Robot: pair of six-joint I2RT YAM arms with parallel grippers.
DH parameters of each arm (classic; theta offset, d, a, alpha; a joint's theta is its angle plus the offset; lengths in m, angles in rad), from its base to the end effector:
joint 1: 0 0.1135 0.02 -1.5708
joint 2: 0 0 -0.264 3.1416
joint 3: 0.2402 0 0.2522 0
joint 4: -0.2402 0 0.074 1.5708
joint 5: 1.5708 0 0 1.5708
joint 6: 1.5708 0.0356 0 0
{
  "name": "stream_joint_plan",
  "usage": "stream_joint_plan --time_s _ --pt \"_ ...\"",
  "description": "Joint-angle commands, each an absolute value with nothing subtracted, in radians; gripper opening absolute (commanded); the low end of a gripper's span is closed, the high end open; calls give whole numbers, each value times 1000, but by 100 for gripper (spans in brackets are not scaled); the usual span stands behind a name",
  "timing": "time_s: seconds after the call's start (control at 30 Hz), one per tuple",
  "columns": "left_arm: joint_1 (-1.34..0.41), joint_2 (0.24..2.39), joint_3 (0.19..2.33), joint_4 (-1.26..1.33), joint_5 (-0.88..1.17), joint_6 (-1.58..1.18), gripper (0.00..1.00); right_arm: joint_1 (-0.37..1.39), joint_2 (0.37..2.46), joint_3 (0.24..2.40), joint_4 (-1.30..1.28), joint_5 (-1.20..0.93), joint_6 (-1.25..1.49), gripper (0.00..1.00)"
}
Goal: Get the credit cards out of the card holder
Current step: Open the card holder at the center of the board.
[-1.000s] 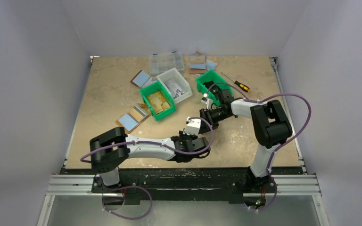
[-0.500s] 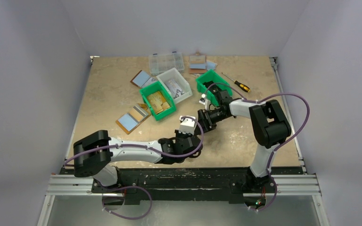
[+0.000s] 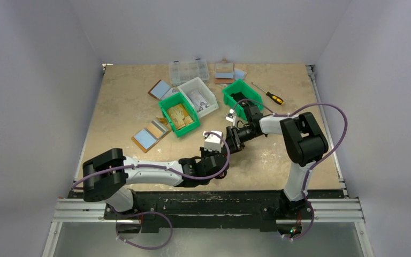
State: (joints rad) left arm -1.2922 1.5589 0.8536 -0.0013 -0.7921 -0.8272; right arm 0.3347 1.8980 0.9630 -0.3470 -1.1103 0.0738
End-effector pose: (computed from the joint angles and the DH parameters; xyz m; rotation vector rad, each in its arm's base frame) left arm 0.1117 -0.2984 0.2001 0.0869 2.0666 -0.4015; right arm 0.2957 0.1366 0.1159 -0.5748 2.5658 1.6677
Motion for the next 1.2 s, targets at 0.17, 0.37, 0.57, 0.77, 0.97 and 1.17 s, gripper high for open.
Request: stream_joint_plan --time_s 0.17,0.37,0.57,0.77,0.97,1.17 --pt "-1265 1457 782 86 -824 -869 0 335 1870 955 -292 -1161 116 4" --pt "-1248 1396 729 86 -813 -891 0 330 1801 962 -311 -997 53 0" --pt "-1204 1351 654 82 -745 -935 0 328 1733 963 -317 -909 -12 0" --pt "-1126 1308 511 176 -614 -999 0 328 1761 1032 -438 -872 -173 32" --pt "-1089 1292 429 257 -542 -1027 0 328 1620 1014 -433 -770 -272 70" --pt "-1086 1262 428 181 -536 -1033 21 328 1538 1010 -487 -815 -403 73"
